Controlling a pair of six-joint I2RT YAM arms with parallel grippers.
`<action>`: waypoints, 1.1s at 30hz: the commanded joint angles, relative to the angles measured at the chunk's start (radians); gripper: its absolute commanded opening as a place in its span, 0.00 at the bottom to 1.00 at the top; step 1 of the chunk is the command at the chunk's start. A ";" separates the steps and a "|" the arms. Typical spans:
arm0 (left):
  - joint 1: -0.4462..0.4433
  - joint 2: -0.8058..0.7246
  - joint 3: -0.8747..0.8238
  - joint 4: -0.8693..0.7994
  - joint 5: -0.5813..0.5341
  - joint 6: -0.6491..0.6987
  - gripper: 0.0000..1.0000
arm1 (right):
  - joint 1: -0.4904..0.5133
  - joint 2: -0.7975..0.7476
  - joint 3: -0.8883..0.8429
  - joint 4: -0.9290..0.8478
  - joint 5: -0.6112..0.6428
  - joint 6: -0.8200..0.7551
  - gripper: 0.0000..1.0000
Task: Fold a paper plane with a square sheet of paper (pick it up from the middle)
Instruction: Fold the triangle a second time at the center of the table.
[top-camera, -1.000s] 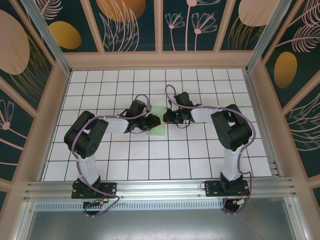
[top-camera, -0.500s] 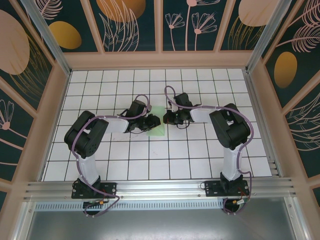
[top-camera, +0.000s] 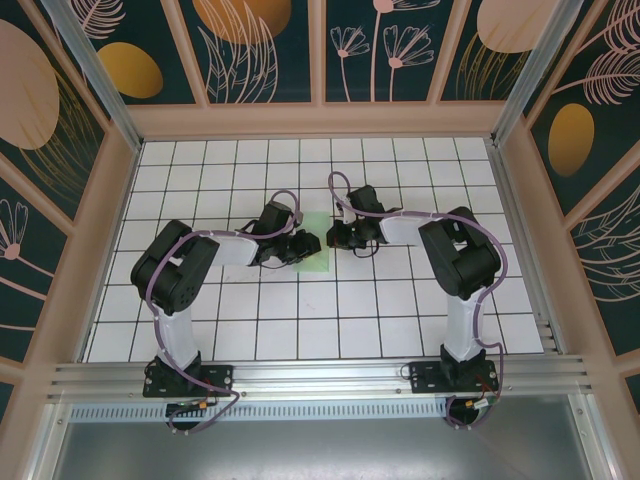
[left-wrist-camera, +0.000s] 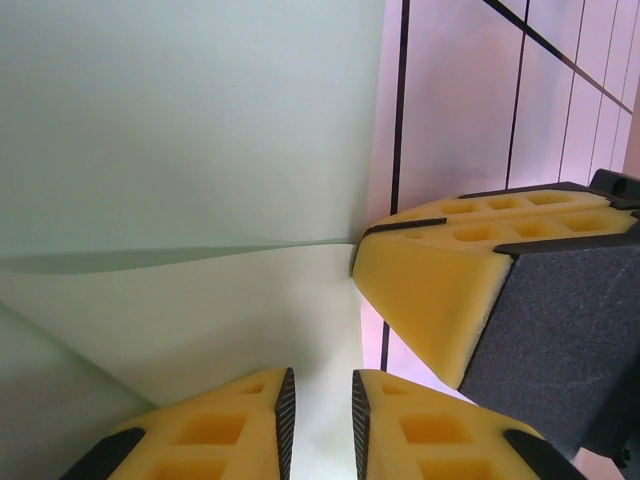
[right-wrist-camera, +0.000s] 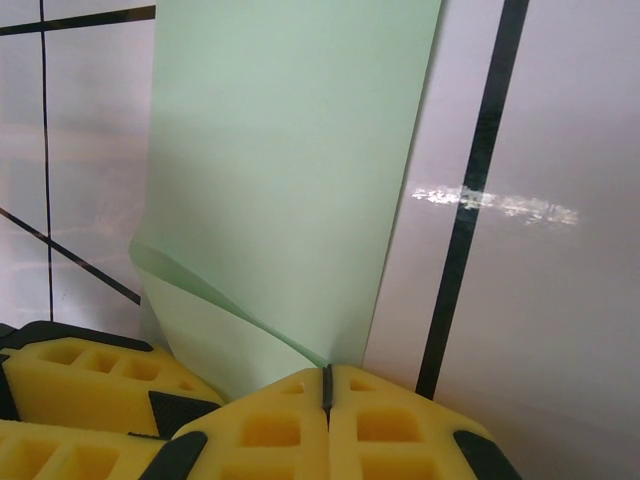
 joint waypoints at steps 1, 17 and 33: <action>-0.004 -0.007 -0.008 0.013 0.028 0.002 0.26 | 0.003 0.009 0.030 -0.020 0.018 -0.014 0.02; -0.005 -0.045 -0.021 0.059 0.035 -0.004 0.30 | 0.005 0.000 0.030 -0.010 0.020 -0.022 0.02; -0.005 0.003 -0.003 -0.001 0.011 0.005 0.29 | 0.005 0.026 0.047 -0.022 0.036 -0.026 0.02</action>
